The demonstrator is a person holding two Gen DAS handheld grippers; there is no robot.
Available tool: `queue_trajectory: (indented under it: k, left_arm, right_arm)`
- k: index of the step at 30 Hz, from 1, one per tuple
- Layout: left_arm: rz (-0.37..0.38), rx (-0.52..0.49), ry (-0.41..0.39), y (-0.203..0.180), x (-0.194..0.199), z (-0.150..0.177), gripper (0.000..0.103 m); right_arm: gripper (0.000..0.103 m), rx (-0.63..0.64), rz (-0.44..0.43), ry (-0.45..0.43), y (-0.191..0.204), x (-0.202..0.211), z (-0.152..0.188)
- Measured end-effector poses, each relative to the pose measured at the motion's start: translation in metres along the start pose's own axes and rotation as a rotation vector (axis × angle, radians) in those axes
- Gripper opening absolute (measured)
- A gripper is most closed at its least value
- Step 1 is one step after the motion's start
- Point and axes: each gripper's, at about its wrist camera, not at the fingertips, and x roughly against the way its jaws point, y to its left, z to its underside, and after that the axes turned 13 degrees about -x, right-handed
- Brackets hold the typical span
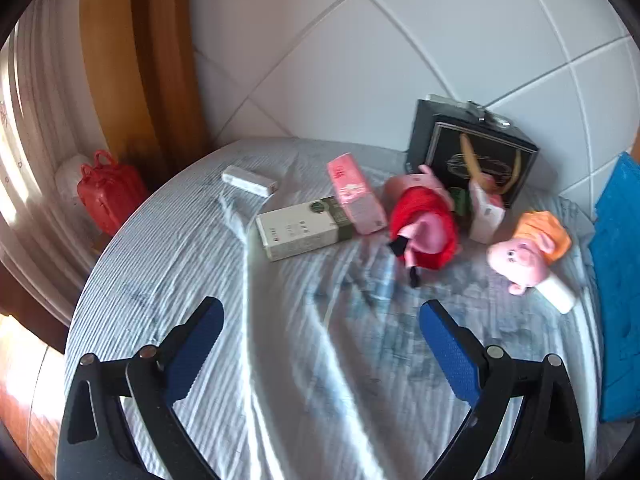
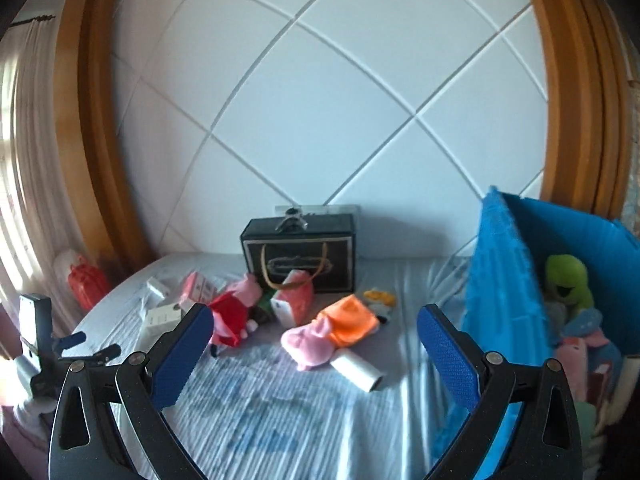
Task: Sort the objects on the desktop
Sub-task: 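Grasp the white slim box with the left gripper while the right grasps the pink tissue pack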
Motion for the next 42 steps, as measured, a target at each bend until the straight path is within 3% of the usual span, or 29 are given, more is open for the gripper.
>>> queue_trajectory:
  k: [5,11,16,22,24,25,27,30,32,33,34,38,42]
  left_arm:
    - [-0.049,0.071,0.111,0.087,-0.071,-0.026,0.100]
    - [-0.043,0.199,0.199,0.154,-0.170,-0.071,0.100]
    - [-0.001,0.295,0.276,0.177,-0.265,-0.111,0.100]
    - [-0.026,0.309,0.380,0.182,-0.371,-0.145,0.081]
    - [0.026,0.324,0.362,0.183,-0.392,-0.151,0.076]
    - [0.018,0.308,0.399,0.180,-0.401,-0.151,0.073]
    - [-0.043,0.182,0.391,0.166,-0.399,-0.154,0.050]
    - [0.007,0.114,0.359,0.156,-0.379,-0.139,0.021]
    - [0.030,0.083,0.351,0.152,-0.355,-0.122,0.021]
    - [0.037,0.065,0.320,0.150,-0.338,-0.115,0.021]
    - [0.036,0.038,0.287,0.147,-0.318,-0.108,0.021]
    - [0.055,-0.014,0.149,0.134,-0.225,-0.085,0.021]
    - [0.068,-0.023,0.010,0.113,-0.135,-0.076,0.021]
  right_arm:
    - [0.103,0.039,-0.068,0.175,0.069,-0.100,-0.002]
    - [0.103,0.010,-0.090,0.410,0.138,-0.242,0.010]
    - [0.103,0.007,-0.051,0.538,0.181,-0.351,0.020]
    - [0.103,0.050,-0.032,0.647,0.227,-0.444,0.033]
    - [0.103,0.080,-0.033,0.684,0.239,-0.465,0.040]
    - [0.103,0.091,-0.028,0.707,0.243,-0.477,0.046]
    - [0.103,0.089,-0.004,0.755,0.247,-0.495,0.058]
    - [0.103,0.094,0.030,0.848,0.248,-0.515,0.084]
    - [0.094,0.117,0.055,0.855,0.245,-0.517,0.097]
    - [0.060,0.100,0.058,0.847,0.242,-0.514,0.098]
    - [0.052,0.088,0.078,0.821,0.238,-0.507,0.095]
    - [0.051,0.034,-0.028,0.721,0.232,-0.458,0.068]
    - [0.051,0.061,-0.109,0.550,0.236,-0.371,0.043]
